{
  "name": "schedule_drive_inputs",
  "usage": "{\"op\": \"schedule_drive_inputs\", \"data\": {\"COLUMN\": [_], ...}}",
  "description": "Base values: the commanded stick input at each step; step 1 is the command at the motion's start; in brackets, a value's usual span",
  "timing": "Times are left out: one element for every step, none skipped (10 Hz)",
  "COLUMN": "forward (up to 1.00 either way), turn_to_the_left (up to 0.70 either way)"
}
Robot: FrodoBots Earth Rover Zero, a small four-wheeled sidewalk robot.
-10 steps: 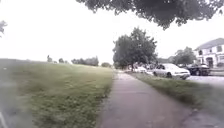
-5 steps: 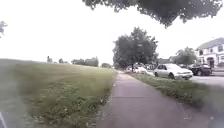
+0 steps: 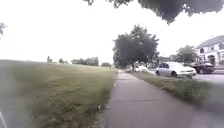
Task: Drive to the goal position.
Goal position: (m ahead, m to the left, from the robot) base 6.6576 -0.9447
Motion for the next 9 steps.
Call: {"op": "schedule_drive_inputs", "data": {"forward": [0.7, 0.7, 0.7, 0.7, 0.7, 0.7, 0.7, 0.7, 0.7], "turn_to_the_left": [-0.35, -0.28, -0.21, -0.14, -0.06, 0.0, 0.0, 0.0, 0.0]}}
